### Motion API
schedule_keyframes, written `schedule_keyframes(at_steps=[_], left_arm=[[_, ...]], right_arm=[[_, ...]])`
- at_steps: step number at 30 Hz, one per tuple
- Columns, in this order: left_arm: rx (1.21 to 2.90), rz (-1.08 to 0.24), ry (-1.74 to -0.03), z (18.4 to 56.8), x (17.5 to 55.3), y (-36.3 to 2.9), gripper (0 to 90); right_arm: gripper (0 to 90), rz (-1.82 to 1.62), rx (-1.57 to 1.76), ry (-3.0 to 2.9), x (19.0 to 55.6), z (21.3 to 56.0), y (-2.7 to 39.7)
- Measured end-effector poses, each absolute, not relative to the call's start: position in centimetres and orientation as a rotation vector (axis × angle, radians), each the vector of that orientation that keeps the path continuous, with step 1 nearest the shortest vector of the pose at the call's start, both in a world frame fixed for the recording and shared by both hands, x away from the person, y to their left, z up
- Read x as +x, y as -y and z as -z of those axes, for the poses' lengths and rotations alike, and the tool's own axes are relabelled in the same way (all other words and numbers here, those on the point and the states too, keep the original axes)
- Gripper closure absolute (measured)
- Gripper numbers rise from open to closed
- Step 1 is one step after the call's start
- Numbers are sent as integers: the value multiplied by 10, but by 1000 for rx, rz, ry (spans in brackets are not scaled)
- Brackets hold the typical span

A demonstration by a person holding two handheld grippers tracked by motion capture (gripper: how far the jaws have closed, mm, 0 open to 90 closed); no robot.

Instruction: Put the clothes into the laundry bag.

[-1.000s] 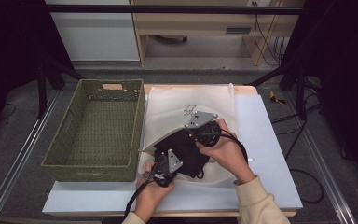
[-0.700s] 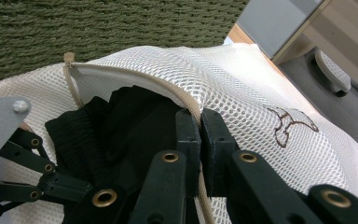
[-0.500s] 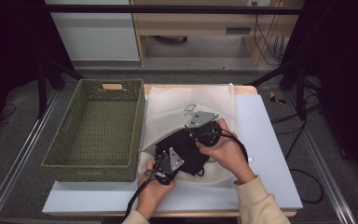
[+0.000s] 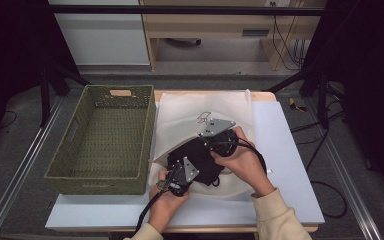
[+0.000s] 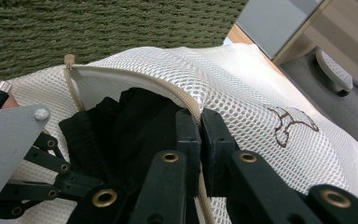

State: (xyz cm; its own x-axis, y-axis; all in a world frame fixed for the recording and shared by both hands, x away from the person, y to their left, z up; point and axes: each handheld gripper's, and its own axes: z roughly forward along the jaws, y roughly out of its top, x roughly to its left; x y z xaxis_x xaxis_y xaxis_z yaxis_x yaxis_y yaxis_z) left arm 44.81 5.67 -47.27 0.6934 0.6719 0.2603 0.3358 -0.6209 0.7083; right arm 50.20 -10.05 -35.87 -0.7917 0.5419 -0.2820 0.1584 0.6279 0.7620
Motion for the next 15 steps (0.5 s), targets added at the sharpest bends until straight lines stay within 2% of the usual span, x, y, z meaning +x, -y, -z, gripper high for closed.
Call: schedule_keyframes(at_steps=[15], left_arm=[[2246, -717, -772, 474, 456, -51, 900]], right_arm=[[870, -1041, 552, -2358, 503, 359, 101]])
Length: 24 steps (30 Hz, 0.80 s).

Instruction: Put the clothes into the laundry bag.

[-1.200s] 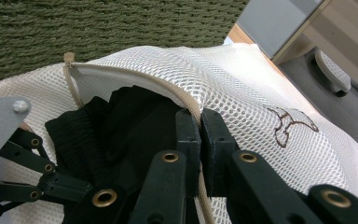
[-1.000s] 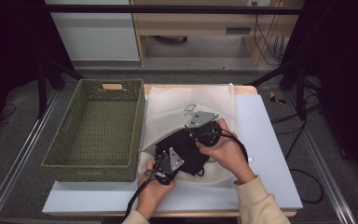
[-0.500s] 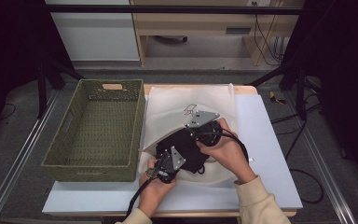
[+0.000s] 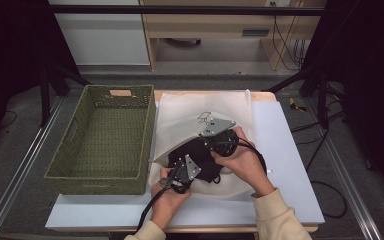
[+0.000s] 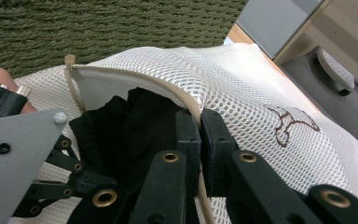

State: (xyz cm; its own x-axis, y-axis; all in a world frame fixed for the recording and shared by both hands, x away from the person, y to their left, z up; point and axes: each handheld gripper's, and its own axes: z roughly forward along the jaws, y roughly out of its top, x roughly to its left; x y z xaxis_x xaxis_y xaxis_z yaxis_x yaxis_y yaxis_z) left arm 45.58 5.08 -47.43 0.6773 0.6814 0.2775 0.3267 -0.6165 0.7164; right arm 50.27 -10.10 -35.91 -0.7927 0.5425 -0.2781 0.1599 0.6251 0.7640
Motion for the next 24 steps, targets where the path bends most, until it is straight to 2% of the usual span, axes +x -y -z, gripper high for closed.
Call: schedule_keyframes(at_steps=[24], left_arm=[[2243, -734, -774, 476, 466, -47, 900]], right_arm=[[871, -1100, 595, -2327, 510, 354, 110]])
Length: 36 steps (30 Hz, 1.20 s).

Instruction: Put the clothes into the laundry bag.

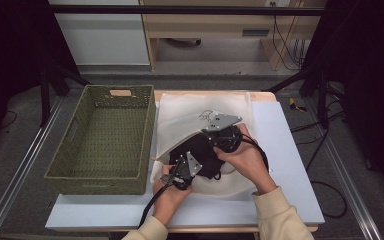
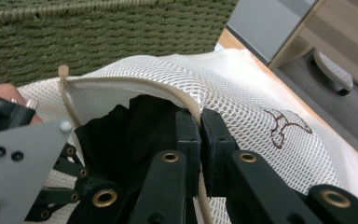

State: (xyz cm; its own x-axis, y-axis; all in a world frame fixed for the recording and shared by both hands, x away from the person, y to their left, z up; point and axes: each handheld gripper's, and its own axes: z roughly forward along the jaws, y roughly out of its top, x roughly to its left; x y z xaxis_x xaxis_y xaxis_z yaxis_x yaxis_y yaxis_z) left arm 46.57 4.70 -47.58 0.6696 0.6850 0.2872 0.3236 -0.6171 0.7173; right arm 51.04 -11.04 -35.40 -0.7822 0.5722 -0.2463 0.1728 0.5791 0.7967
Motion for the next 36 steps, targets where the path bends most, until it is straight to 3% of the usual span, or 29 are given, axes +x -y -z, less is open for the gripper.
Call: schedule_keyframes(at_steps=[15, 36], left_arm=[[2268, -728, -752, 474, 468, -48, 900], [2257, -744, -782, 474, 482, -39, 900]], right_arm=[[871, -1198, 635, -2296, 533, 352, 120], [871, -1224, 610, -2280, 534, 340, 112]])
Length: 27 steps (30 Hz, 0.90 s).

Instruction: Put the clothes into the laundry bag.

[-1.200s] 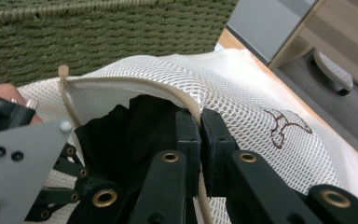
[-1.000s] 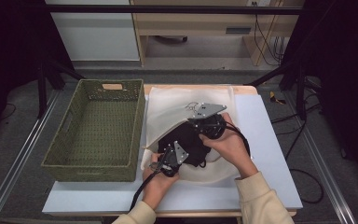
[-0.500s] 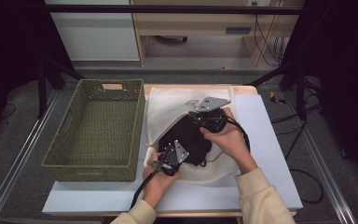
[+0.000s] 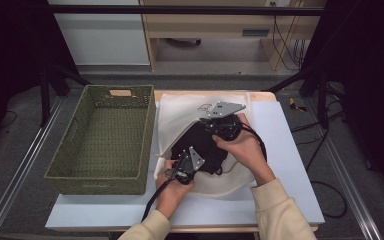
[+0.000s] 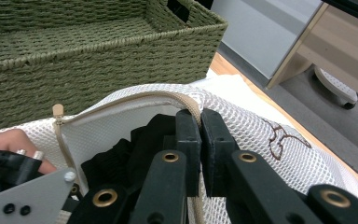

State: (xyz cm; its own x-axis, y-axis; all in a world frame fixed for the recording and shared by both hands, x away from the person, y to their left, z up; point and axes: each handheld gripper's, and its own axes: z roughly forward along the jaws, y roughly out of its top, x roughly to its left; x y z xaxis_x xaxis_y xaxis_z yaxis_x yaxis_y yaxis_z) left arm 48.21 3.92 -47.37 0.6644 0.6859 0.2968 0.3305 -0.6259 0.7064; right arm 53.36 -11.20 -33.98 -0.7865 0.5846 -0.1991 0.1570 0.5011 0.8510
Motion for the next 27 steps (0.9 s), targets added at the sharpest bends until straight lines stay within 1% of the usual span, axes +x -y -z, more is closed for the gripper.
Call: schedule_keyframes(at_steps=[13, 27], left_arm=[[2233, -760, -813, 476, 489, -35, 900], [2230, -788, -807, 477, 490, -35, 900]], right_arm=[[872, -1228, 612, -2295, 534, 341, 113], [871, -1255, 627, -2301, 537, 341, 114]])
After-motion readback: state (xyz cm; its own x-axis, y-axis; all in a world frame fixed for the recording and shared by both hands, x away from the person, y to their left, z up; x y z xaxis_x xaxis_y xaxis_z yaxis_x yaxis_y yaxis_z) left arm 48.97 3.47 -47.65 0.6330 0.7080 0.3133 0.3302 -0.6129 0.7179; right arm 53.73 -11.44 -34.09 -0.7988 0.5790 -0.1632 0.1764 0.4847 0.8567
